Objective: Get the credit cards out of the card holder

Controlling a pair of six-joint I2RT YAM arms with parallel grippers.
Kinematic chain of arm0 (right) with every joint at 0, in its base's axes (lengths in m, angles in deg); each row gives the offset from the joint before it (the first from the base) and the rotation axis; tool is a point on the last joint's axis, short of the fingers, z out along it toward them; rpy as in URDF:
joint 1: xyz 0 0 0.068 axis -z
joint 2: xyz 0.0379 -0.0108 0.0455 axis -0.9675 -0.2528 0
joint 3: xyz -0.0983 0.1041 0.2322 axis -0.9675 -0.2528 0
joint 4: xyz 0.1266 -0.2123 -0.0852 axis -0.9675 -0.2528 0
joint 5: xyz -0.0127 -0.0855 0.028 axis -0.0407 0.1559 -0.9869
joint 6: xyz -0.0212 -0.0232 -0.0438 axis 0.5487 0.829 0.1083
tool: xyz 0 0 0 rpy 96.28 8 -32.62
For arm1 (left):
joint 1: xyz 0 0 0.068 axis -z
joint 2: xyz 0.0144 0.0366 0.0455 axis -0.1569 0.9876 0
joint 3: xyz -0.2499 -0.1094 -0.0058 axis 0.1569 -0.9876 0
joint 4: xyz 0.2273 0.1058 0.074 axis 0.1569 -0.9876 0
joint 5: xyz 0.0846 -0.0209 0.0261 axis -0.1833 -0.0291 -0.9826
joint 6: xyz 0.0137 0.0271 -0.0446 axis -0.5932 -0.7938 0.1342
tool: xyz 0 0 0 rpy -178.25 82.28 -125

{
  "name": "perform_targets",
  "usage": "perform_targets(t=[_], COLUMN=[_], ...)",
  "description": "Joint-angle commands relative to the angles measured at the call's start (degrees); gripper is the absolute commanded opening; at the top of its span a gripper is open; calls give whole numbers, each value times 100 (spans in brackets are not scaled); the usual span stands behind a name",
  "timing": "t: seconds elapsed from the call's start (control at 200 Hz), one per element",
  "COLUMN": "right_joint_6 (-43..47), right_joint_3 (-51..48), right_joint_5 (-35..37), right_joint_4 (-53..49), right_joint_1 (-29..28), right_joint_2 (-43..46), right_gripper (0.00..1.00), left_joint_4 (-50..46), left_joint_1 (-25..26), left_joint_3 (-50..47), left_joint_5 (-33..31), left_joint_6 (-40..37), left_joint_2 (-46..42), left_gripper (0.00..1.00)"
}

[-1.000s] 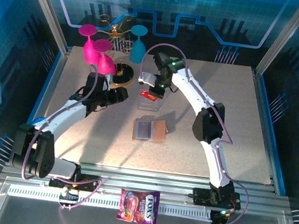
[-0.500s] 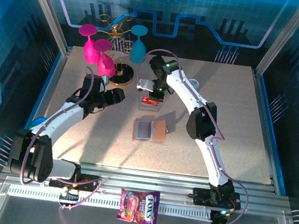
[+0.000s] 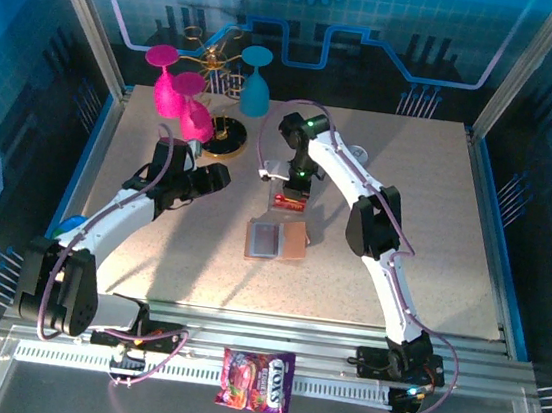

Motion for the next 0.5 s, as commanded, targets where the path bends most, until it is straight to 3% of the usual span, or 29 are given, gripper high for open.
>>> perform_targets(t=[0.0, 0.21, 0.495], right_joint_6=[141, 144, 91], right_joint_3=[-62, -9, -35], right_joint_5=[-22, 32, 306], right_joint_4=[-344, -220, 114], right_joint_1=[41, 48, 66], right_joint_2=[259, 306, 497], right_gripper=[1, 17, 18], left_joint_4=[71, 77, 100], left_joint_1=[-67, -67, -67], left_joint_3=[-87, -87, -79], left_joint_5=[95, 82, 94], left_joint_6=[106, 112, 116], left_joint_2=[37, 46, 72], left_gripper=[70, 70, 70])
